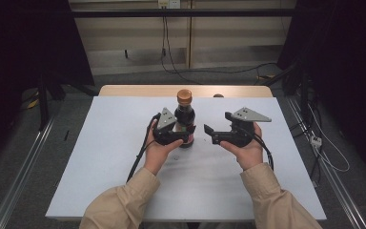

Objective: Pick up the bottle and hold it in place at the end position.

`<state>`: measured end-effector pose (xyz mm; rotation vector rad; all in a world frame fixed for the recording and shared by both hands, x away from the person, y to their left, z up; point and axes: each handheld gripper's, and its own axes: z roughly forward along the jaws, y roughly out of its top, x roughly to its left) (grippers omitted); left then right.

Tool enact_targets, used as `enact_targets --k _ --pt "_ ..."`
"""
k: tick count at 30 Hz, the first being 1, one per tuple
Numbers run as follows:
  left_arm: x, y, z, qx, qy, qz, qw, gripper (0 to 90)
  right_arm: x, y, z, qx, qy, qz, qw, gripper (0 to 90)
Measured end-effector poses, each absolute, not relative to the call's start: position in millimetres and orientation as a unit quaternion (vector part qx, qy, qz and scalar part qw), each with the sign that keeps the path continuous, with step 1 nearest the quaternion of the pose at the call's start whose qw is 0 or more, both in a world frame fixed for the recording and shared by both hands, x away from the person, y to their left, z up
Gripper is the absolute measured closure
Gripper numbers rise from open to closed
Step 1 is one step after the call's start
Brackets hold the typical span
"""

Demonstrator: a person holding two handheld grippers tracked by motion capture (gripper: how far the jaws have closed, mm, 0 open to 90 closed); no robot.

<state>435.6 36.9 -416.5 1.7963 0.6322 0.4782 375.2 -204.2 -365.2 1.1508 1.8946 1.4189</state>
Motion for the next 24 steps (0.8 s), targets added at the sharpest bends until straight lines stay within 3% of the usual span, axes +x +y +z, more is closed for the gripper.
enact_targets --k 4,5,24 --pt "430.6 31.0 -417.8 0.759 0.270 0.232 0.546 21.7 376.5 -203.7 -365.6 0.424 0.695 0.523 0.252 7.3" --pt "431.4 32.9 -417.8 0.758 0.269 0.233 0.547 28.7 376.7 -203.5 -365.7 0.425 0.695 0.523 0.252 7.4" --pt "444.8 45.5 -418.3 0.770 0.227 0.183 0.567 29.8 381.1 -197.5 -359.5 0.417 0.698 0.524 0.253 7.7"
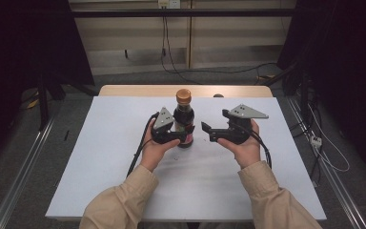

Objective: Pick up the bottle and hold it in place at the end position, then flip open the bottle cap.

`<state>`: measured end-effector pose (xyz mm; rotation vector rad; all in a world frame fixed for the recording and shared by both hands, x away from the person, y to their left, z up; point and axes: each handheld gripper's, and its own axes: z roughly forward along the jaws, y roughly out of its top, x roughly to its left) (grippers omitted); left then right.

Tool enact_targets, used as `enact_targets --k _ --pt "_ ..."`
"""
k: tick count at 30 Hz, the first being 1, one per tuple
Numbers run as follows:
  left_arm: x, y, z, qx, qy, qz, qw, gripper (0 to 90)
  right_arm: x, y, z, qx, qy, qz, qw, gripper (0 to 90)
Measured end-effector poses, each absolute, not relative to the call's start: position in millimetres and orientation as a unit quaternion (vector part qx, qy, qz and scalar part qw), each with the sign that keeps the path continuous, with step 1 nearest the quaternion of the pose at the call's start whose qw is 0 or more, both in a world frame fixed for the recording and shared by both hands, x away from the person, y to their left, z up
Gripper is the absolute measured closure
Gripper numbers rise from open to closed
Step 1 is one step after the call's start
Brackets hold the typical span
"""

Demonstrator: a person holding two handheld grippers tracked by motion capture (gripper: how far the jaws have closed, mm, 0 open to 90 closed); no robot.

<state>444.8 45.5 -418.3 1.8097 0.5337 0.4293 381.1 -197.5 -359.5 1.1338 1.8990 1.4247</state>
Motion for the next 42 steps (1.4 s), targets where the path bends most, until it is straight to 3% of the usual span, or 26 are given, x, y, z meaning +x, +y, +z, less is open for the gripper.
enact_targets --k 21,28,33,42 --pt "444.5 46.0 -418.9 0.769 0.235 0.176 0.568 29.6 397.8 -188.9 -332.6 0.402 0.708 0.526 0.246 13.5" --pt "444.9 46.3 -419.4 0.768 0.241 0.169 0.569 29.6 402.6 -187.4 -323.3 0.388 0.716 0.527 0.241 31.9" --pt "444.6 46.2 -419.4 0.768 0.243 0.167 0.569 29.8 403.8 -187.3 -317.6 0.387 0.711 0.543 0.223 57.2" --pt "444.0 46.5 -419.8 0.766 0.248 0.168 0.569 29.9 408.5 -183.2 -308.7 0.385 0.722 0.537 0.205 78.4"
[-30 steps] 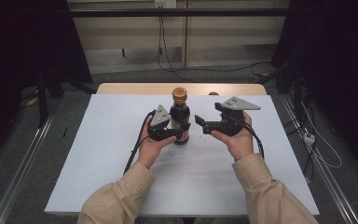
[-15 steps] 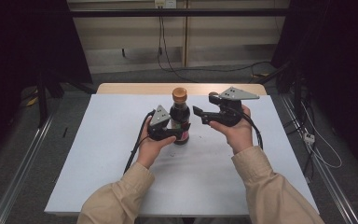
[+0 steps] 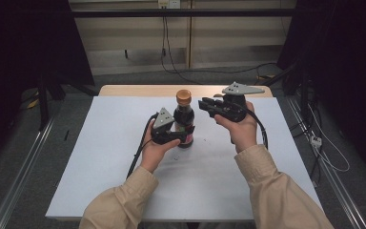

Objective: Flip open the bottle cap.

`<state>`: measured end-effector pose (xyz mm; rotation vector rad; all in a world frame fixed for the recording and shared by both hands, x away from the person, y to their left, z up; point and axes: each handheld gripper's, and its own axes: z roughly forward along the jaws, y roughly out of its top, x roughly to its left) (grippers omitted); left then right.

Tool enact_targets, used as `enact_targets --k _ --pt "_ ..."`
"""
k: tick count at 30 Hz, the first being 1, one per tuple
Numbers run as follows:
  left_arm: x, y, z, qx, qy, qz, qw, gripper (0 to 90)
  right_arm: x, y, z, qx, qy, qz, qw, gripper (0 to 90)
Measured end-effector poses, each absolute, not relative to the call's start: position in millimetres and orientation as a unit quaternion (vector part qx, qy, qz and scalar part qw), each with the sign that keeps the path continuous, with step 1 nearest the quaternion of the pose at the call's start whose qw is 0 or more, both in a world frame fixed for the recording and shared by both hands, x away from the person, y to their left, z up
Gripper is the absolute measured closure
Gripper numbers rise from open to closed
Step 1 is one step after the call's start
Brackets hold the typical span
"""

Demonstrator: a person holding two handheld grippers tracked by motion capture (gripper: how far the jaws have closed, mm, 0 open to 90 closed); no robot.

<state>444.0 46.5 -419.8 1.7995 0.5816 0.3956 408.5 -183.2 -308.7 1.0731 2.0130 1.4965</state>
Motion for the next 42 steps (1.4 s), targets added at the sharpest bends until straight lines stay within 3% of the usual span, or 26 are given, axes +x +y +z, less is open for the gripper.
enact_targets --k 6,42 --pt "443.8 46.3 -420.1 0.764 0.250 0.163 0.572 30.1 412.9 -178.0 -305.8 0.381 0.729 0.538 0.185 90.0" --pt "443.1 45.8 -419.5 0.764 0.264 0.162 0.566 31.9 415.6 -158.8 -278.9 0.340 0.769 0.514 0.166 90.0"
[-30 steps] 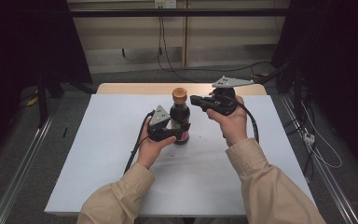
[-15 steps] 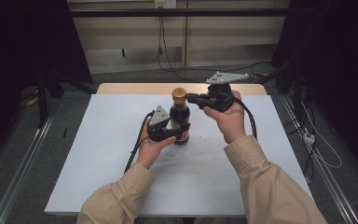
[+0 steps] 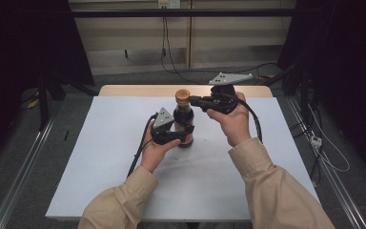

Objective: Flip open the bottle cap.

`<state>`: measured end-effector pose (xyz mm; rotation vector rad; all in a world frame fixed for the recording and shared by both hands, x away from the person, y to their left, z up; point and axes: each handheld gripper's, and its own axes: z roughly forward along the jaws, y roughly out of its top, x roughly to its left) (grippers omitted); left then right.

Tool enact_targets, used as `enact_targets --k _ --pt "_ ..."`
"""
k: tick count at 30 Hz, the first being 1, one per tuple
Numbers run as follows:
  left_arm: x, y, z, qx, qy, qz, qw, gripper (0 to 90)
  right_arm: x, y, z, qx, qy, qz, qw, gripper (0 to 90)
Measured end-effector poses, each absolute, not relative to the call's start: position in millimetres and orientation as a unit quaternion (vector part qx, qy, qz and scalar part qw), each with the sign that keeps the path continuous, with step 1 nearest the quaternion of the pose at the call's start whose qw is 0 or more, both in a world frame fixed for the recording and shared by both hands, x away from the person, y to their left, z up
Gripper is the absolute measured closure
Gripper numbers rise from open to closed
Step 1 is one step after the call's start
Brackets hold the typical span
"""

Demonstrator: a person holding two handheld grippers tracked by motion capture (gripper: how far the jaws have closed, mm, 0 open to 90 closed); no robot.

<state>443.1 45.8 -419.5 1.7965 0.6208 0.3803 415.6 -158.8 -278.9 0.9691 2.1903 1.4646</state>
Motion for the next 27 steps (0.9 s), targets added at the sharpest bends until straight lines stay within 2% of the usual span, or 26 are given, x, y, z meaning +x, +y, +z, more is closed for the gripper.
enact_targets --k 12,14,15,17,20,22,27 --pt "441.9 45.0 -419.1 0.763 0.270 0.168 0.563 32.5 415.2 -157.7 -278.2 0.350 0.765 0.516 0.161 90.0" --pt "440.5 42.1 -418.4 0.770 0.255 0.172 0.558 32.6 414.8 -160.5 -274.9 0.344 0.741 0.558 0.147 90.0" --pt "438.2 39.3 -417.7 0.773 0.251 0.181 0.554 32.6 412.2 -160.3 -264.1 0.336 0.722 0.586 0.153 90.0" --pt "432.7 32.0 -415.9 0.777 0.242 0.198 0.546 32.4 409.9 -149.1 -247.1 0.312 0.753 0.542 0.203 90.0" --pt "434.8 35.5 -414.7 0.779 0.254 0.190 0.542 32.2 409.0 -143.7 -233.0 0.308 0.763 0.528 0.212 90.0" --pt "439.0 43.4 -417.1 0.769 0.270 0.172 0.554 32.1 408.9 -148.0 -235.9 0.312 0.761 0.528 0.213 90.0" --pt "437.8 40.5 -417.4 0.768 0.267 0.177 0.554 31.8 409.4 -158.1 -255.1 0.327 0.755 0.533 0.197 90.0"
